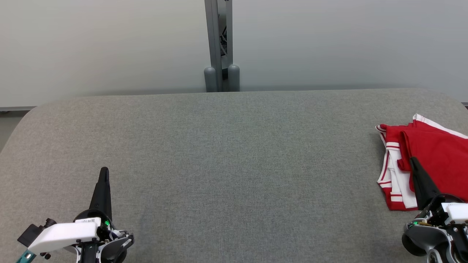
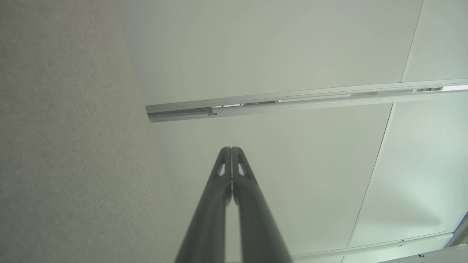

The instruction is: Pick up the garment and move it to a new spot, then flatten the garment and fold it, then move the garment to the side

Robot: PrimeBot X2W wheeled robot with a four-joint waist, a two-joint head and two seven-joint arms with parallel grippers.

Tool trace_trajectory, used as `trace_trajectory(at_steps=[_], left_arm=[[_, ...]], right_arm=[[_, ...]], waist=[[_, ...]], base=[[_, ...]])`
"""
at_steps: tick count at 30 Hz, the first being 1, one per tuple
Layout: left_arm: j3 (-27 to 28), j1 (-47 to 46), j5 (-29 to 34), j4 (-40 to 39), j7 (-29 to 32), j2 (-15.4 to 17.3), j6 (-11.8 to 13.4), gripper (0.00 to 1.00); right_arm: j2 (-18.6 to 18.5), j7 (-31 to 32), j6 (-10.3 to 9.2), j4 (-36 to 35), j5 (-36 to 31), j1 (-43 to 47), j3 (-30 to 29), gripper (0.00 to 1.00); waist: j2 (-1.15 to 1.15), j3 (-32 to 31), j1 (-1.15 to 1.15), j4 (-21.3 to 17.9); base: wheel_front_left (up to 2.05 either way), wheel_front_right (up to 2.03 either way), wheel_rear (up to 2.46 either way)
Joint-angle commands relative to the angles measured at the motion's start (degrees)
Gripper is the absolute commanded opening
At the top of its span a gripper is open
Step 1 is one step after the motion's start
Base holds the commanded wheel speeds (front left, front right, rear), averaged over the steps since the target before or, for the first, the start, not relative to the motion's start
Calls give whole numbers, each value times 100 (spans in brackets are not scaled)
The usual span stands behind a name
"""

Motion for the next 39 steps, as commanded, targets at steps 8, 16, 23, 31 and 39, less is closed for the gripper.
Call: trace_trajectory(at_steps=[8,16,23,31,39], left_arm=[[34,-91,22,0,19,16,-19,0],[41,-91,23,0,26,9,-19,0],[46,-91,31,1,34,4,-19,0],[52,-91,35,1,41,0,-19,0],[57,-92,43,1,45,-3,-19,0]], right_arm=[[1,51,0,13,-32,-43,-36,0],[14,75,0,14,-56,-47,-58,0],[24,90,0,15,-77,-50,-75,0],[29,102,0,17,-76,-52,-89,0],[40,116,0,17,-89,-54,-105,0]], waist=[[0,0,0,0],[0,0,0,0],[0,0,0,0],[0,0,0,0],[0,0,0,0]], base=[[0,0,0],[0,0,0],[0,0,0],[0,0,0],[0,0,0]])
